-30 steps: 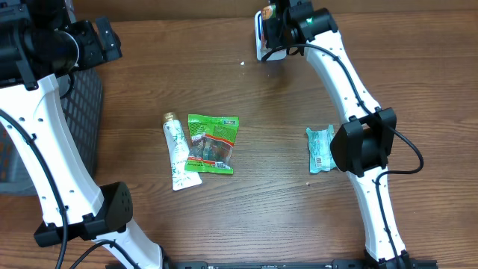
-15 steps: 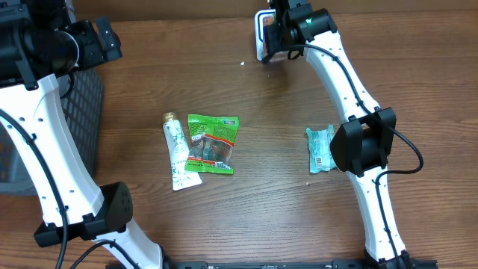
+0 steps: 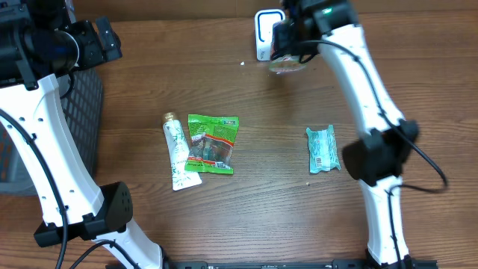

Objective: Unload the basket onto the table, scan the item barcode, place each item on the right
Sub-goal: 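Carry the cup to the right table edge and release it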

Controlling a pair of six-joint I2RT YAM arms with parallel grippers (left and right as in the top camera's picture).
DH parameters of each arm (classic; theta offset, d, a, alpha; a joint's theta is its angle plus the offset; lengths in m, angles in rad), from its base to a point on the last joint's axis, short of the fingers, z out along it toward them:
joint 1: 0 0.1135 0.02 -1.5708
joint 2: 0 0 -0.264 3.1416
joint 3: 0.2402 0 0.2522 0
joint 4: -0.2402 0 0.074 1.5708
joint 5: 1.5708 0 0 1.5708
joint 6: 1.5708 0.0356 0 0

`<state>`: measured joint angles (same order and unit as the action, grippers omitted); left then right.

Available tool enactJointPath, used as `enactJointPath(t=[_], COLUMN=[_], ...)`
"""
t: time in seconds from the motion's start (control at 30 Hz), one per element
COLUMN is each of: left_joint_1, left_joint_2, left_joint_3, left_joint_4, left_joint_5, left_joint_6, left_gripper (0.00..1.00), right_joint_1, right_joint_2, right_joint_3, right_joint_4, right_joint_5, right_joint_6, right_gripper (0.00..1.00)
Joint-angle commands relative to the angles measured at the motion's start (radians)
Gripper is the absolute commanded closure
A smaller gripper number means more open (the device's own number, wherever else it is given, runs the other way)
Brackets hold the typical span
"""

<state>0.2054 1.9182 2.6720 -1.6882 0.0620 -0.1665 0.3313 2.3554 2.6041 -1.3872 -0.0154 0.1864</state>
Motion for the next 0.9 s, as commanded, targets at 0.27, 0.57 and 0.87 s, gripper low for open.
enactJointPath(t=[0.27,0.57,0.87], left_joint_1=[0.002,0.002,0.002], left_joint_2=[-0.002,-0.002,-0.002], left_joint_3=[0.000,0.000,0.000], left_joint_4=[-0.001,-0.001,-0.001], left_joint_5=[-0.011,-0.011,-0.011], left_joint_6=[-0.013,-0.013,-0.013], left_gripper=[0.00,0.00,0.00], right_joint_1=[-0.284,-0.491,-0.601], right_joint_2=[-0.238,-0.243,-0.243], right_joint_3=[0.028,-0.145,-0.553], right_joint_4=[-0.307,-0.307,-0.274], right_joint_5=[-0.048,-0.118,0.019], right_joint_6=[0.192,0.121,0.132], right_gripper=[0.69,0.69,0.63])
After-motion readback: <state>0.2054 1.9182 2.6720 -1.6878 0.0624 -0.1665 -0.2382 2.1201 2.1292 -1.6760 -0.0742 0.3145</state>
